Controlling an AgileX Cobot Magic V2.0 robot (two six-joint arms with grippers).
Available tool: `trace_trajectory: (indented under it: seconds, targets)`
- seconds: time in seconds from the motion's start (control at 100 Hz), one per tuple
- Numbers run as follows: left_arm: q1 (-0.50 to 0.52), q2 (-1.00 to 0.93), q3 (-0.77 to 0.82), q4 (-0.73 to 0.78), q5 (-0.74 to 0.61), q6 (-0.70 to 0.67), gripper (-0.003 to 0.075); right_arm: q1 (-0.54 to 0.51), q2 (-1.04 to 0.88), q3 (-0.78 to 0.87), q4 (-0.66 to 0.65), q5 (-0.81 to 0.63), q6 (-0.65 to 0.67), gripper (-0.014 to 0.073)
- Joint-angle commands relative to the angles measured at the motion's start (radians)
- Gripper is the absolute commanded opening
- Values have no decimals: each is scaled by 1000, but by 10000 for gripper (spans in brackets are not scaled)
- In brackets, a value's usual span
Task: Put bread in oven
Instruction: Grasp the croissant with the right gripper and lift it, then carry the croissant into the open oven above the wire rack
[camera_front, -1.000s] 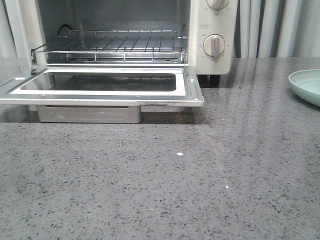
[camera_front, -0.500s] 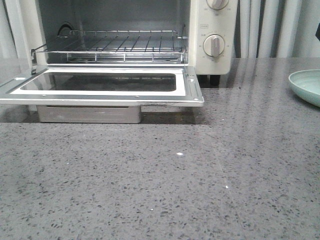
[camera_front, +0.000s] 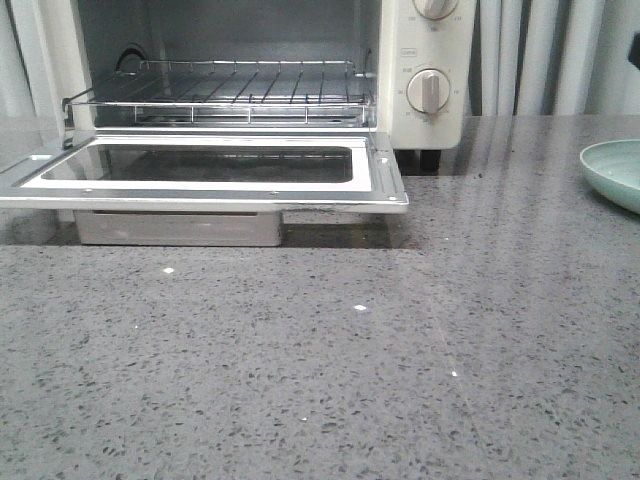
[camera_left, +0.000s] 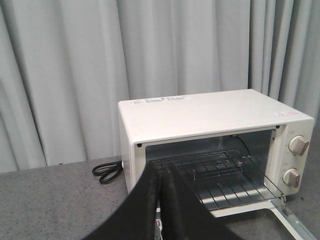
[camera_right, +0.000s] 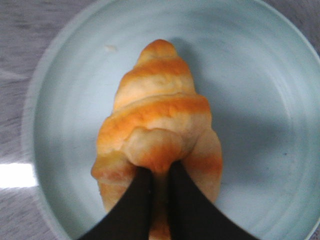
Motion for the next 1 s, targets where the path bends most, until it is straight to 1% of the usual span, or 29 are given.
trace_trajectory:
  seconds: [0.0, 0.05, 0.28, 0.49, 0.57, 0.65, 0.8, 0.88, 0.99]
  targets:
    - [1, -20, -31, 51, -52, -49, -22, 59, -83, -67, -15, 28, -41, -69]
    - [1, -33, -31, 71, -35, -67, -22, 97, -103, -88, -15, 58, -56, -69]
    - [1, -40, -31, 102, 43, -67, -22, 304, -202, -157, -15, 164, -55, -69]
    - [1, -40, -31, 110, 53, -67, -22, 465, -274, -192, -4, 187, -56, -69]
    - [1, -40, -31, 110, 53, -67, -22, 537, -280, -205, -4, 204, -80, -69]
    - [1, -40, -31, 110, 53, -67, -22, 599, -282, -214, -4, 196, -111, -69]
    - [1, -40, -31, 110, 53, -67, -22, 701, -270, -214, -4, 115, -160, -69]
    - [1, -40, -31, 110, 53, -67, -22, 730, -254, -223, -4, 75, -167, -69]
    - [1, -40, -31, 110, 58, -67, -22, 760, -223, -224, -2, 37, -217, -69]
